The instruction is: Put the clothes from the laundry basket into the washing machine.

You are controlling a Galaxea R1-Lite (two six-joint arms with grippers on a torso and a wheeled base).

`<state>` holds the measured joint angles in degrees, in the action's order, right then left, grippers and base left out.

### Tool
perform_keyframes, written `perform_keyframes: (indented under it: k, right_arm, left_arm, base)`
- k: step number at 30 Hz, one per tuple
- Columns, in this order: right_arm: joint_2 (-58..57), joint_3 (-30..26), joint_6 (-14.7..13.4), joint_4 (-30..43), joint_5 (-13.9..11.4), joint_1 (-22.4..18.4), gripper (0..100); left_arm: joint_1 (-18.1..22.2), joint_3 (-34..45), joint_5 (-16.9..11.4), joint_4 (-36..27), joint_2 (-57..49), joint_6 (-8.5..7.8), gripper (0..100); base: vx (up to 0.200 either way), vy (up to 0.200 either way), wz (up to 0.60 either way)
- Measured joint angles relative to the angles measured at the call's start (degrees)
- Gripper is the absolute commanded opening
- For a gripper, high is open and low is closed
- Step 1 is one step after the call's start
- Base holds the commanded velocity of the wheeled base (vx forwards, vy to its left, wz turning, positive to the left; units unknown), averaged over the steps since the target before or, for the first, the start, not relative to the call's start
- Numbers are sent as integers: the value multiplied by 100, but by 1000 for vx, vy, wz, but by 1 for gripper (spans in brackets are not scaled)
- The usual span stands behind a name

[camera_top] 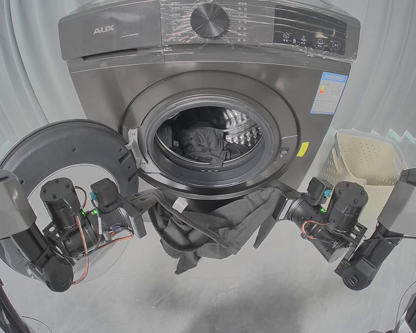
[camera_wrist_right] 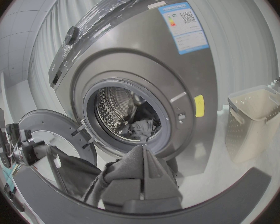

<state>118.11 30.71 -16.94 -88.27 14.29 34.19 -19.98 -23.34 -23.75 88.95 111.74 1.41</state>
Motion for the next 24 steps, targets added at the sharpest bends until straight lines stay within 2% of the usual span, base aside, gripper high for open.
perform_keyframes:
  k: [6, 10, 12, 24]
  right_arm:
    - [-127, -527, -84, -13, -202, 0, 0]
    - [-155, -653, -82, -16, -226, 4, 0]
    - [-177, -670, -84, -18, -233, -40, 0]
    - [-673, -516, -76, -20, -230, -361, 0]
  left_arm:
    - [2, 207, 128, 0, -516, 17, 0]
    - [55, -2, 607, -5, -684, 105, 0]
    - [107, -94, 744, -2, -752, 132, 0]
    - [78, -173, 834, -5, -951, 79, 0]
  base:
    - [0, 0, 0]
    - [0, 0, 0]
    - [0, 0, 0]
    - [0, 0, 0]
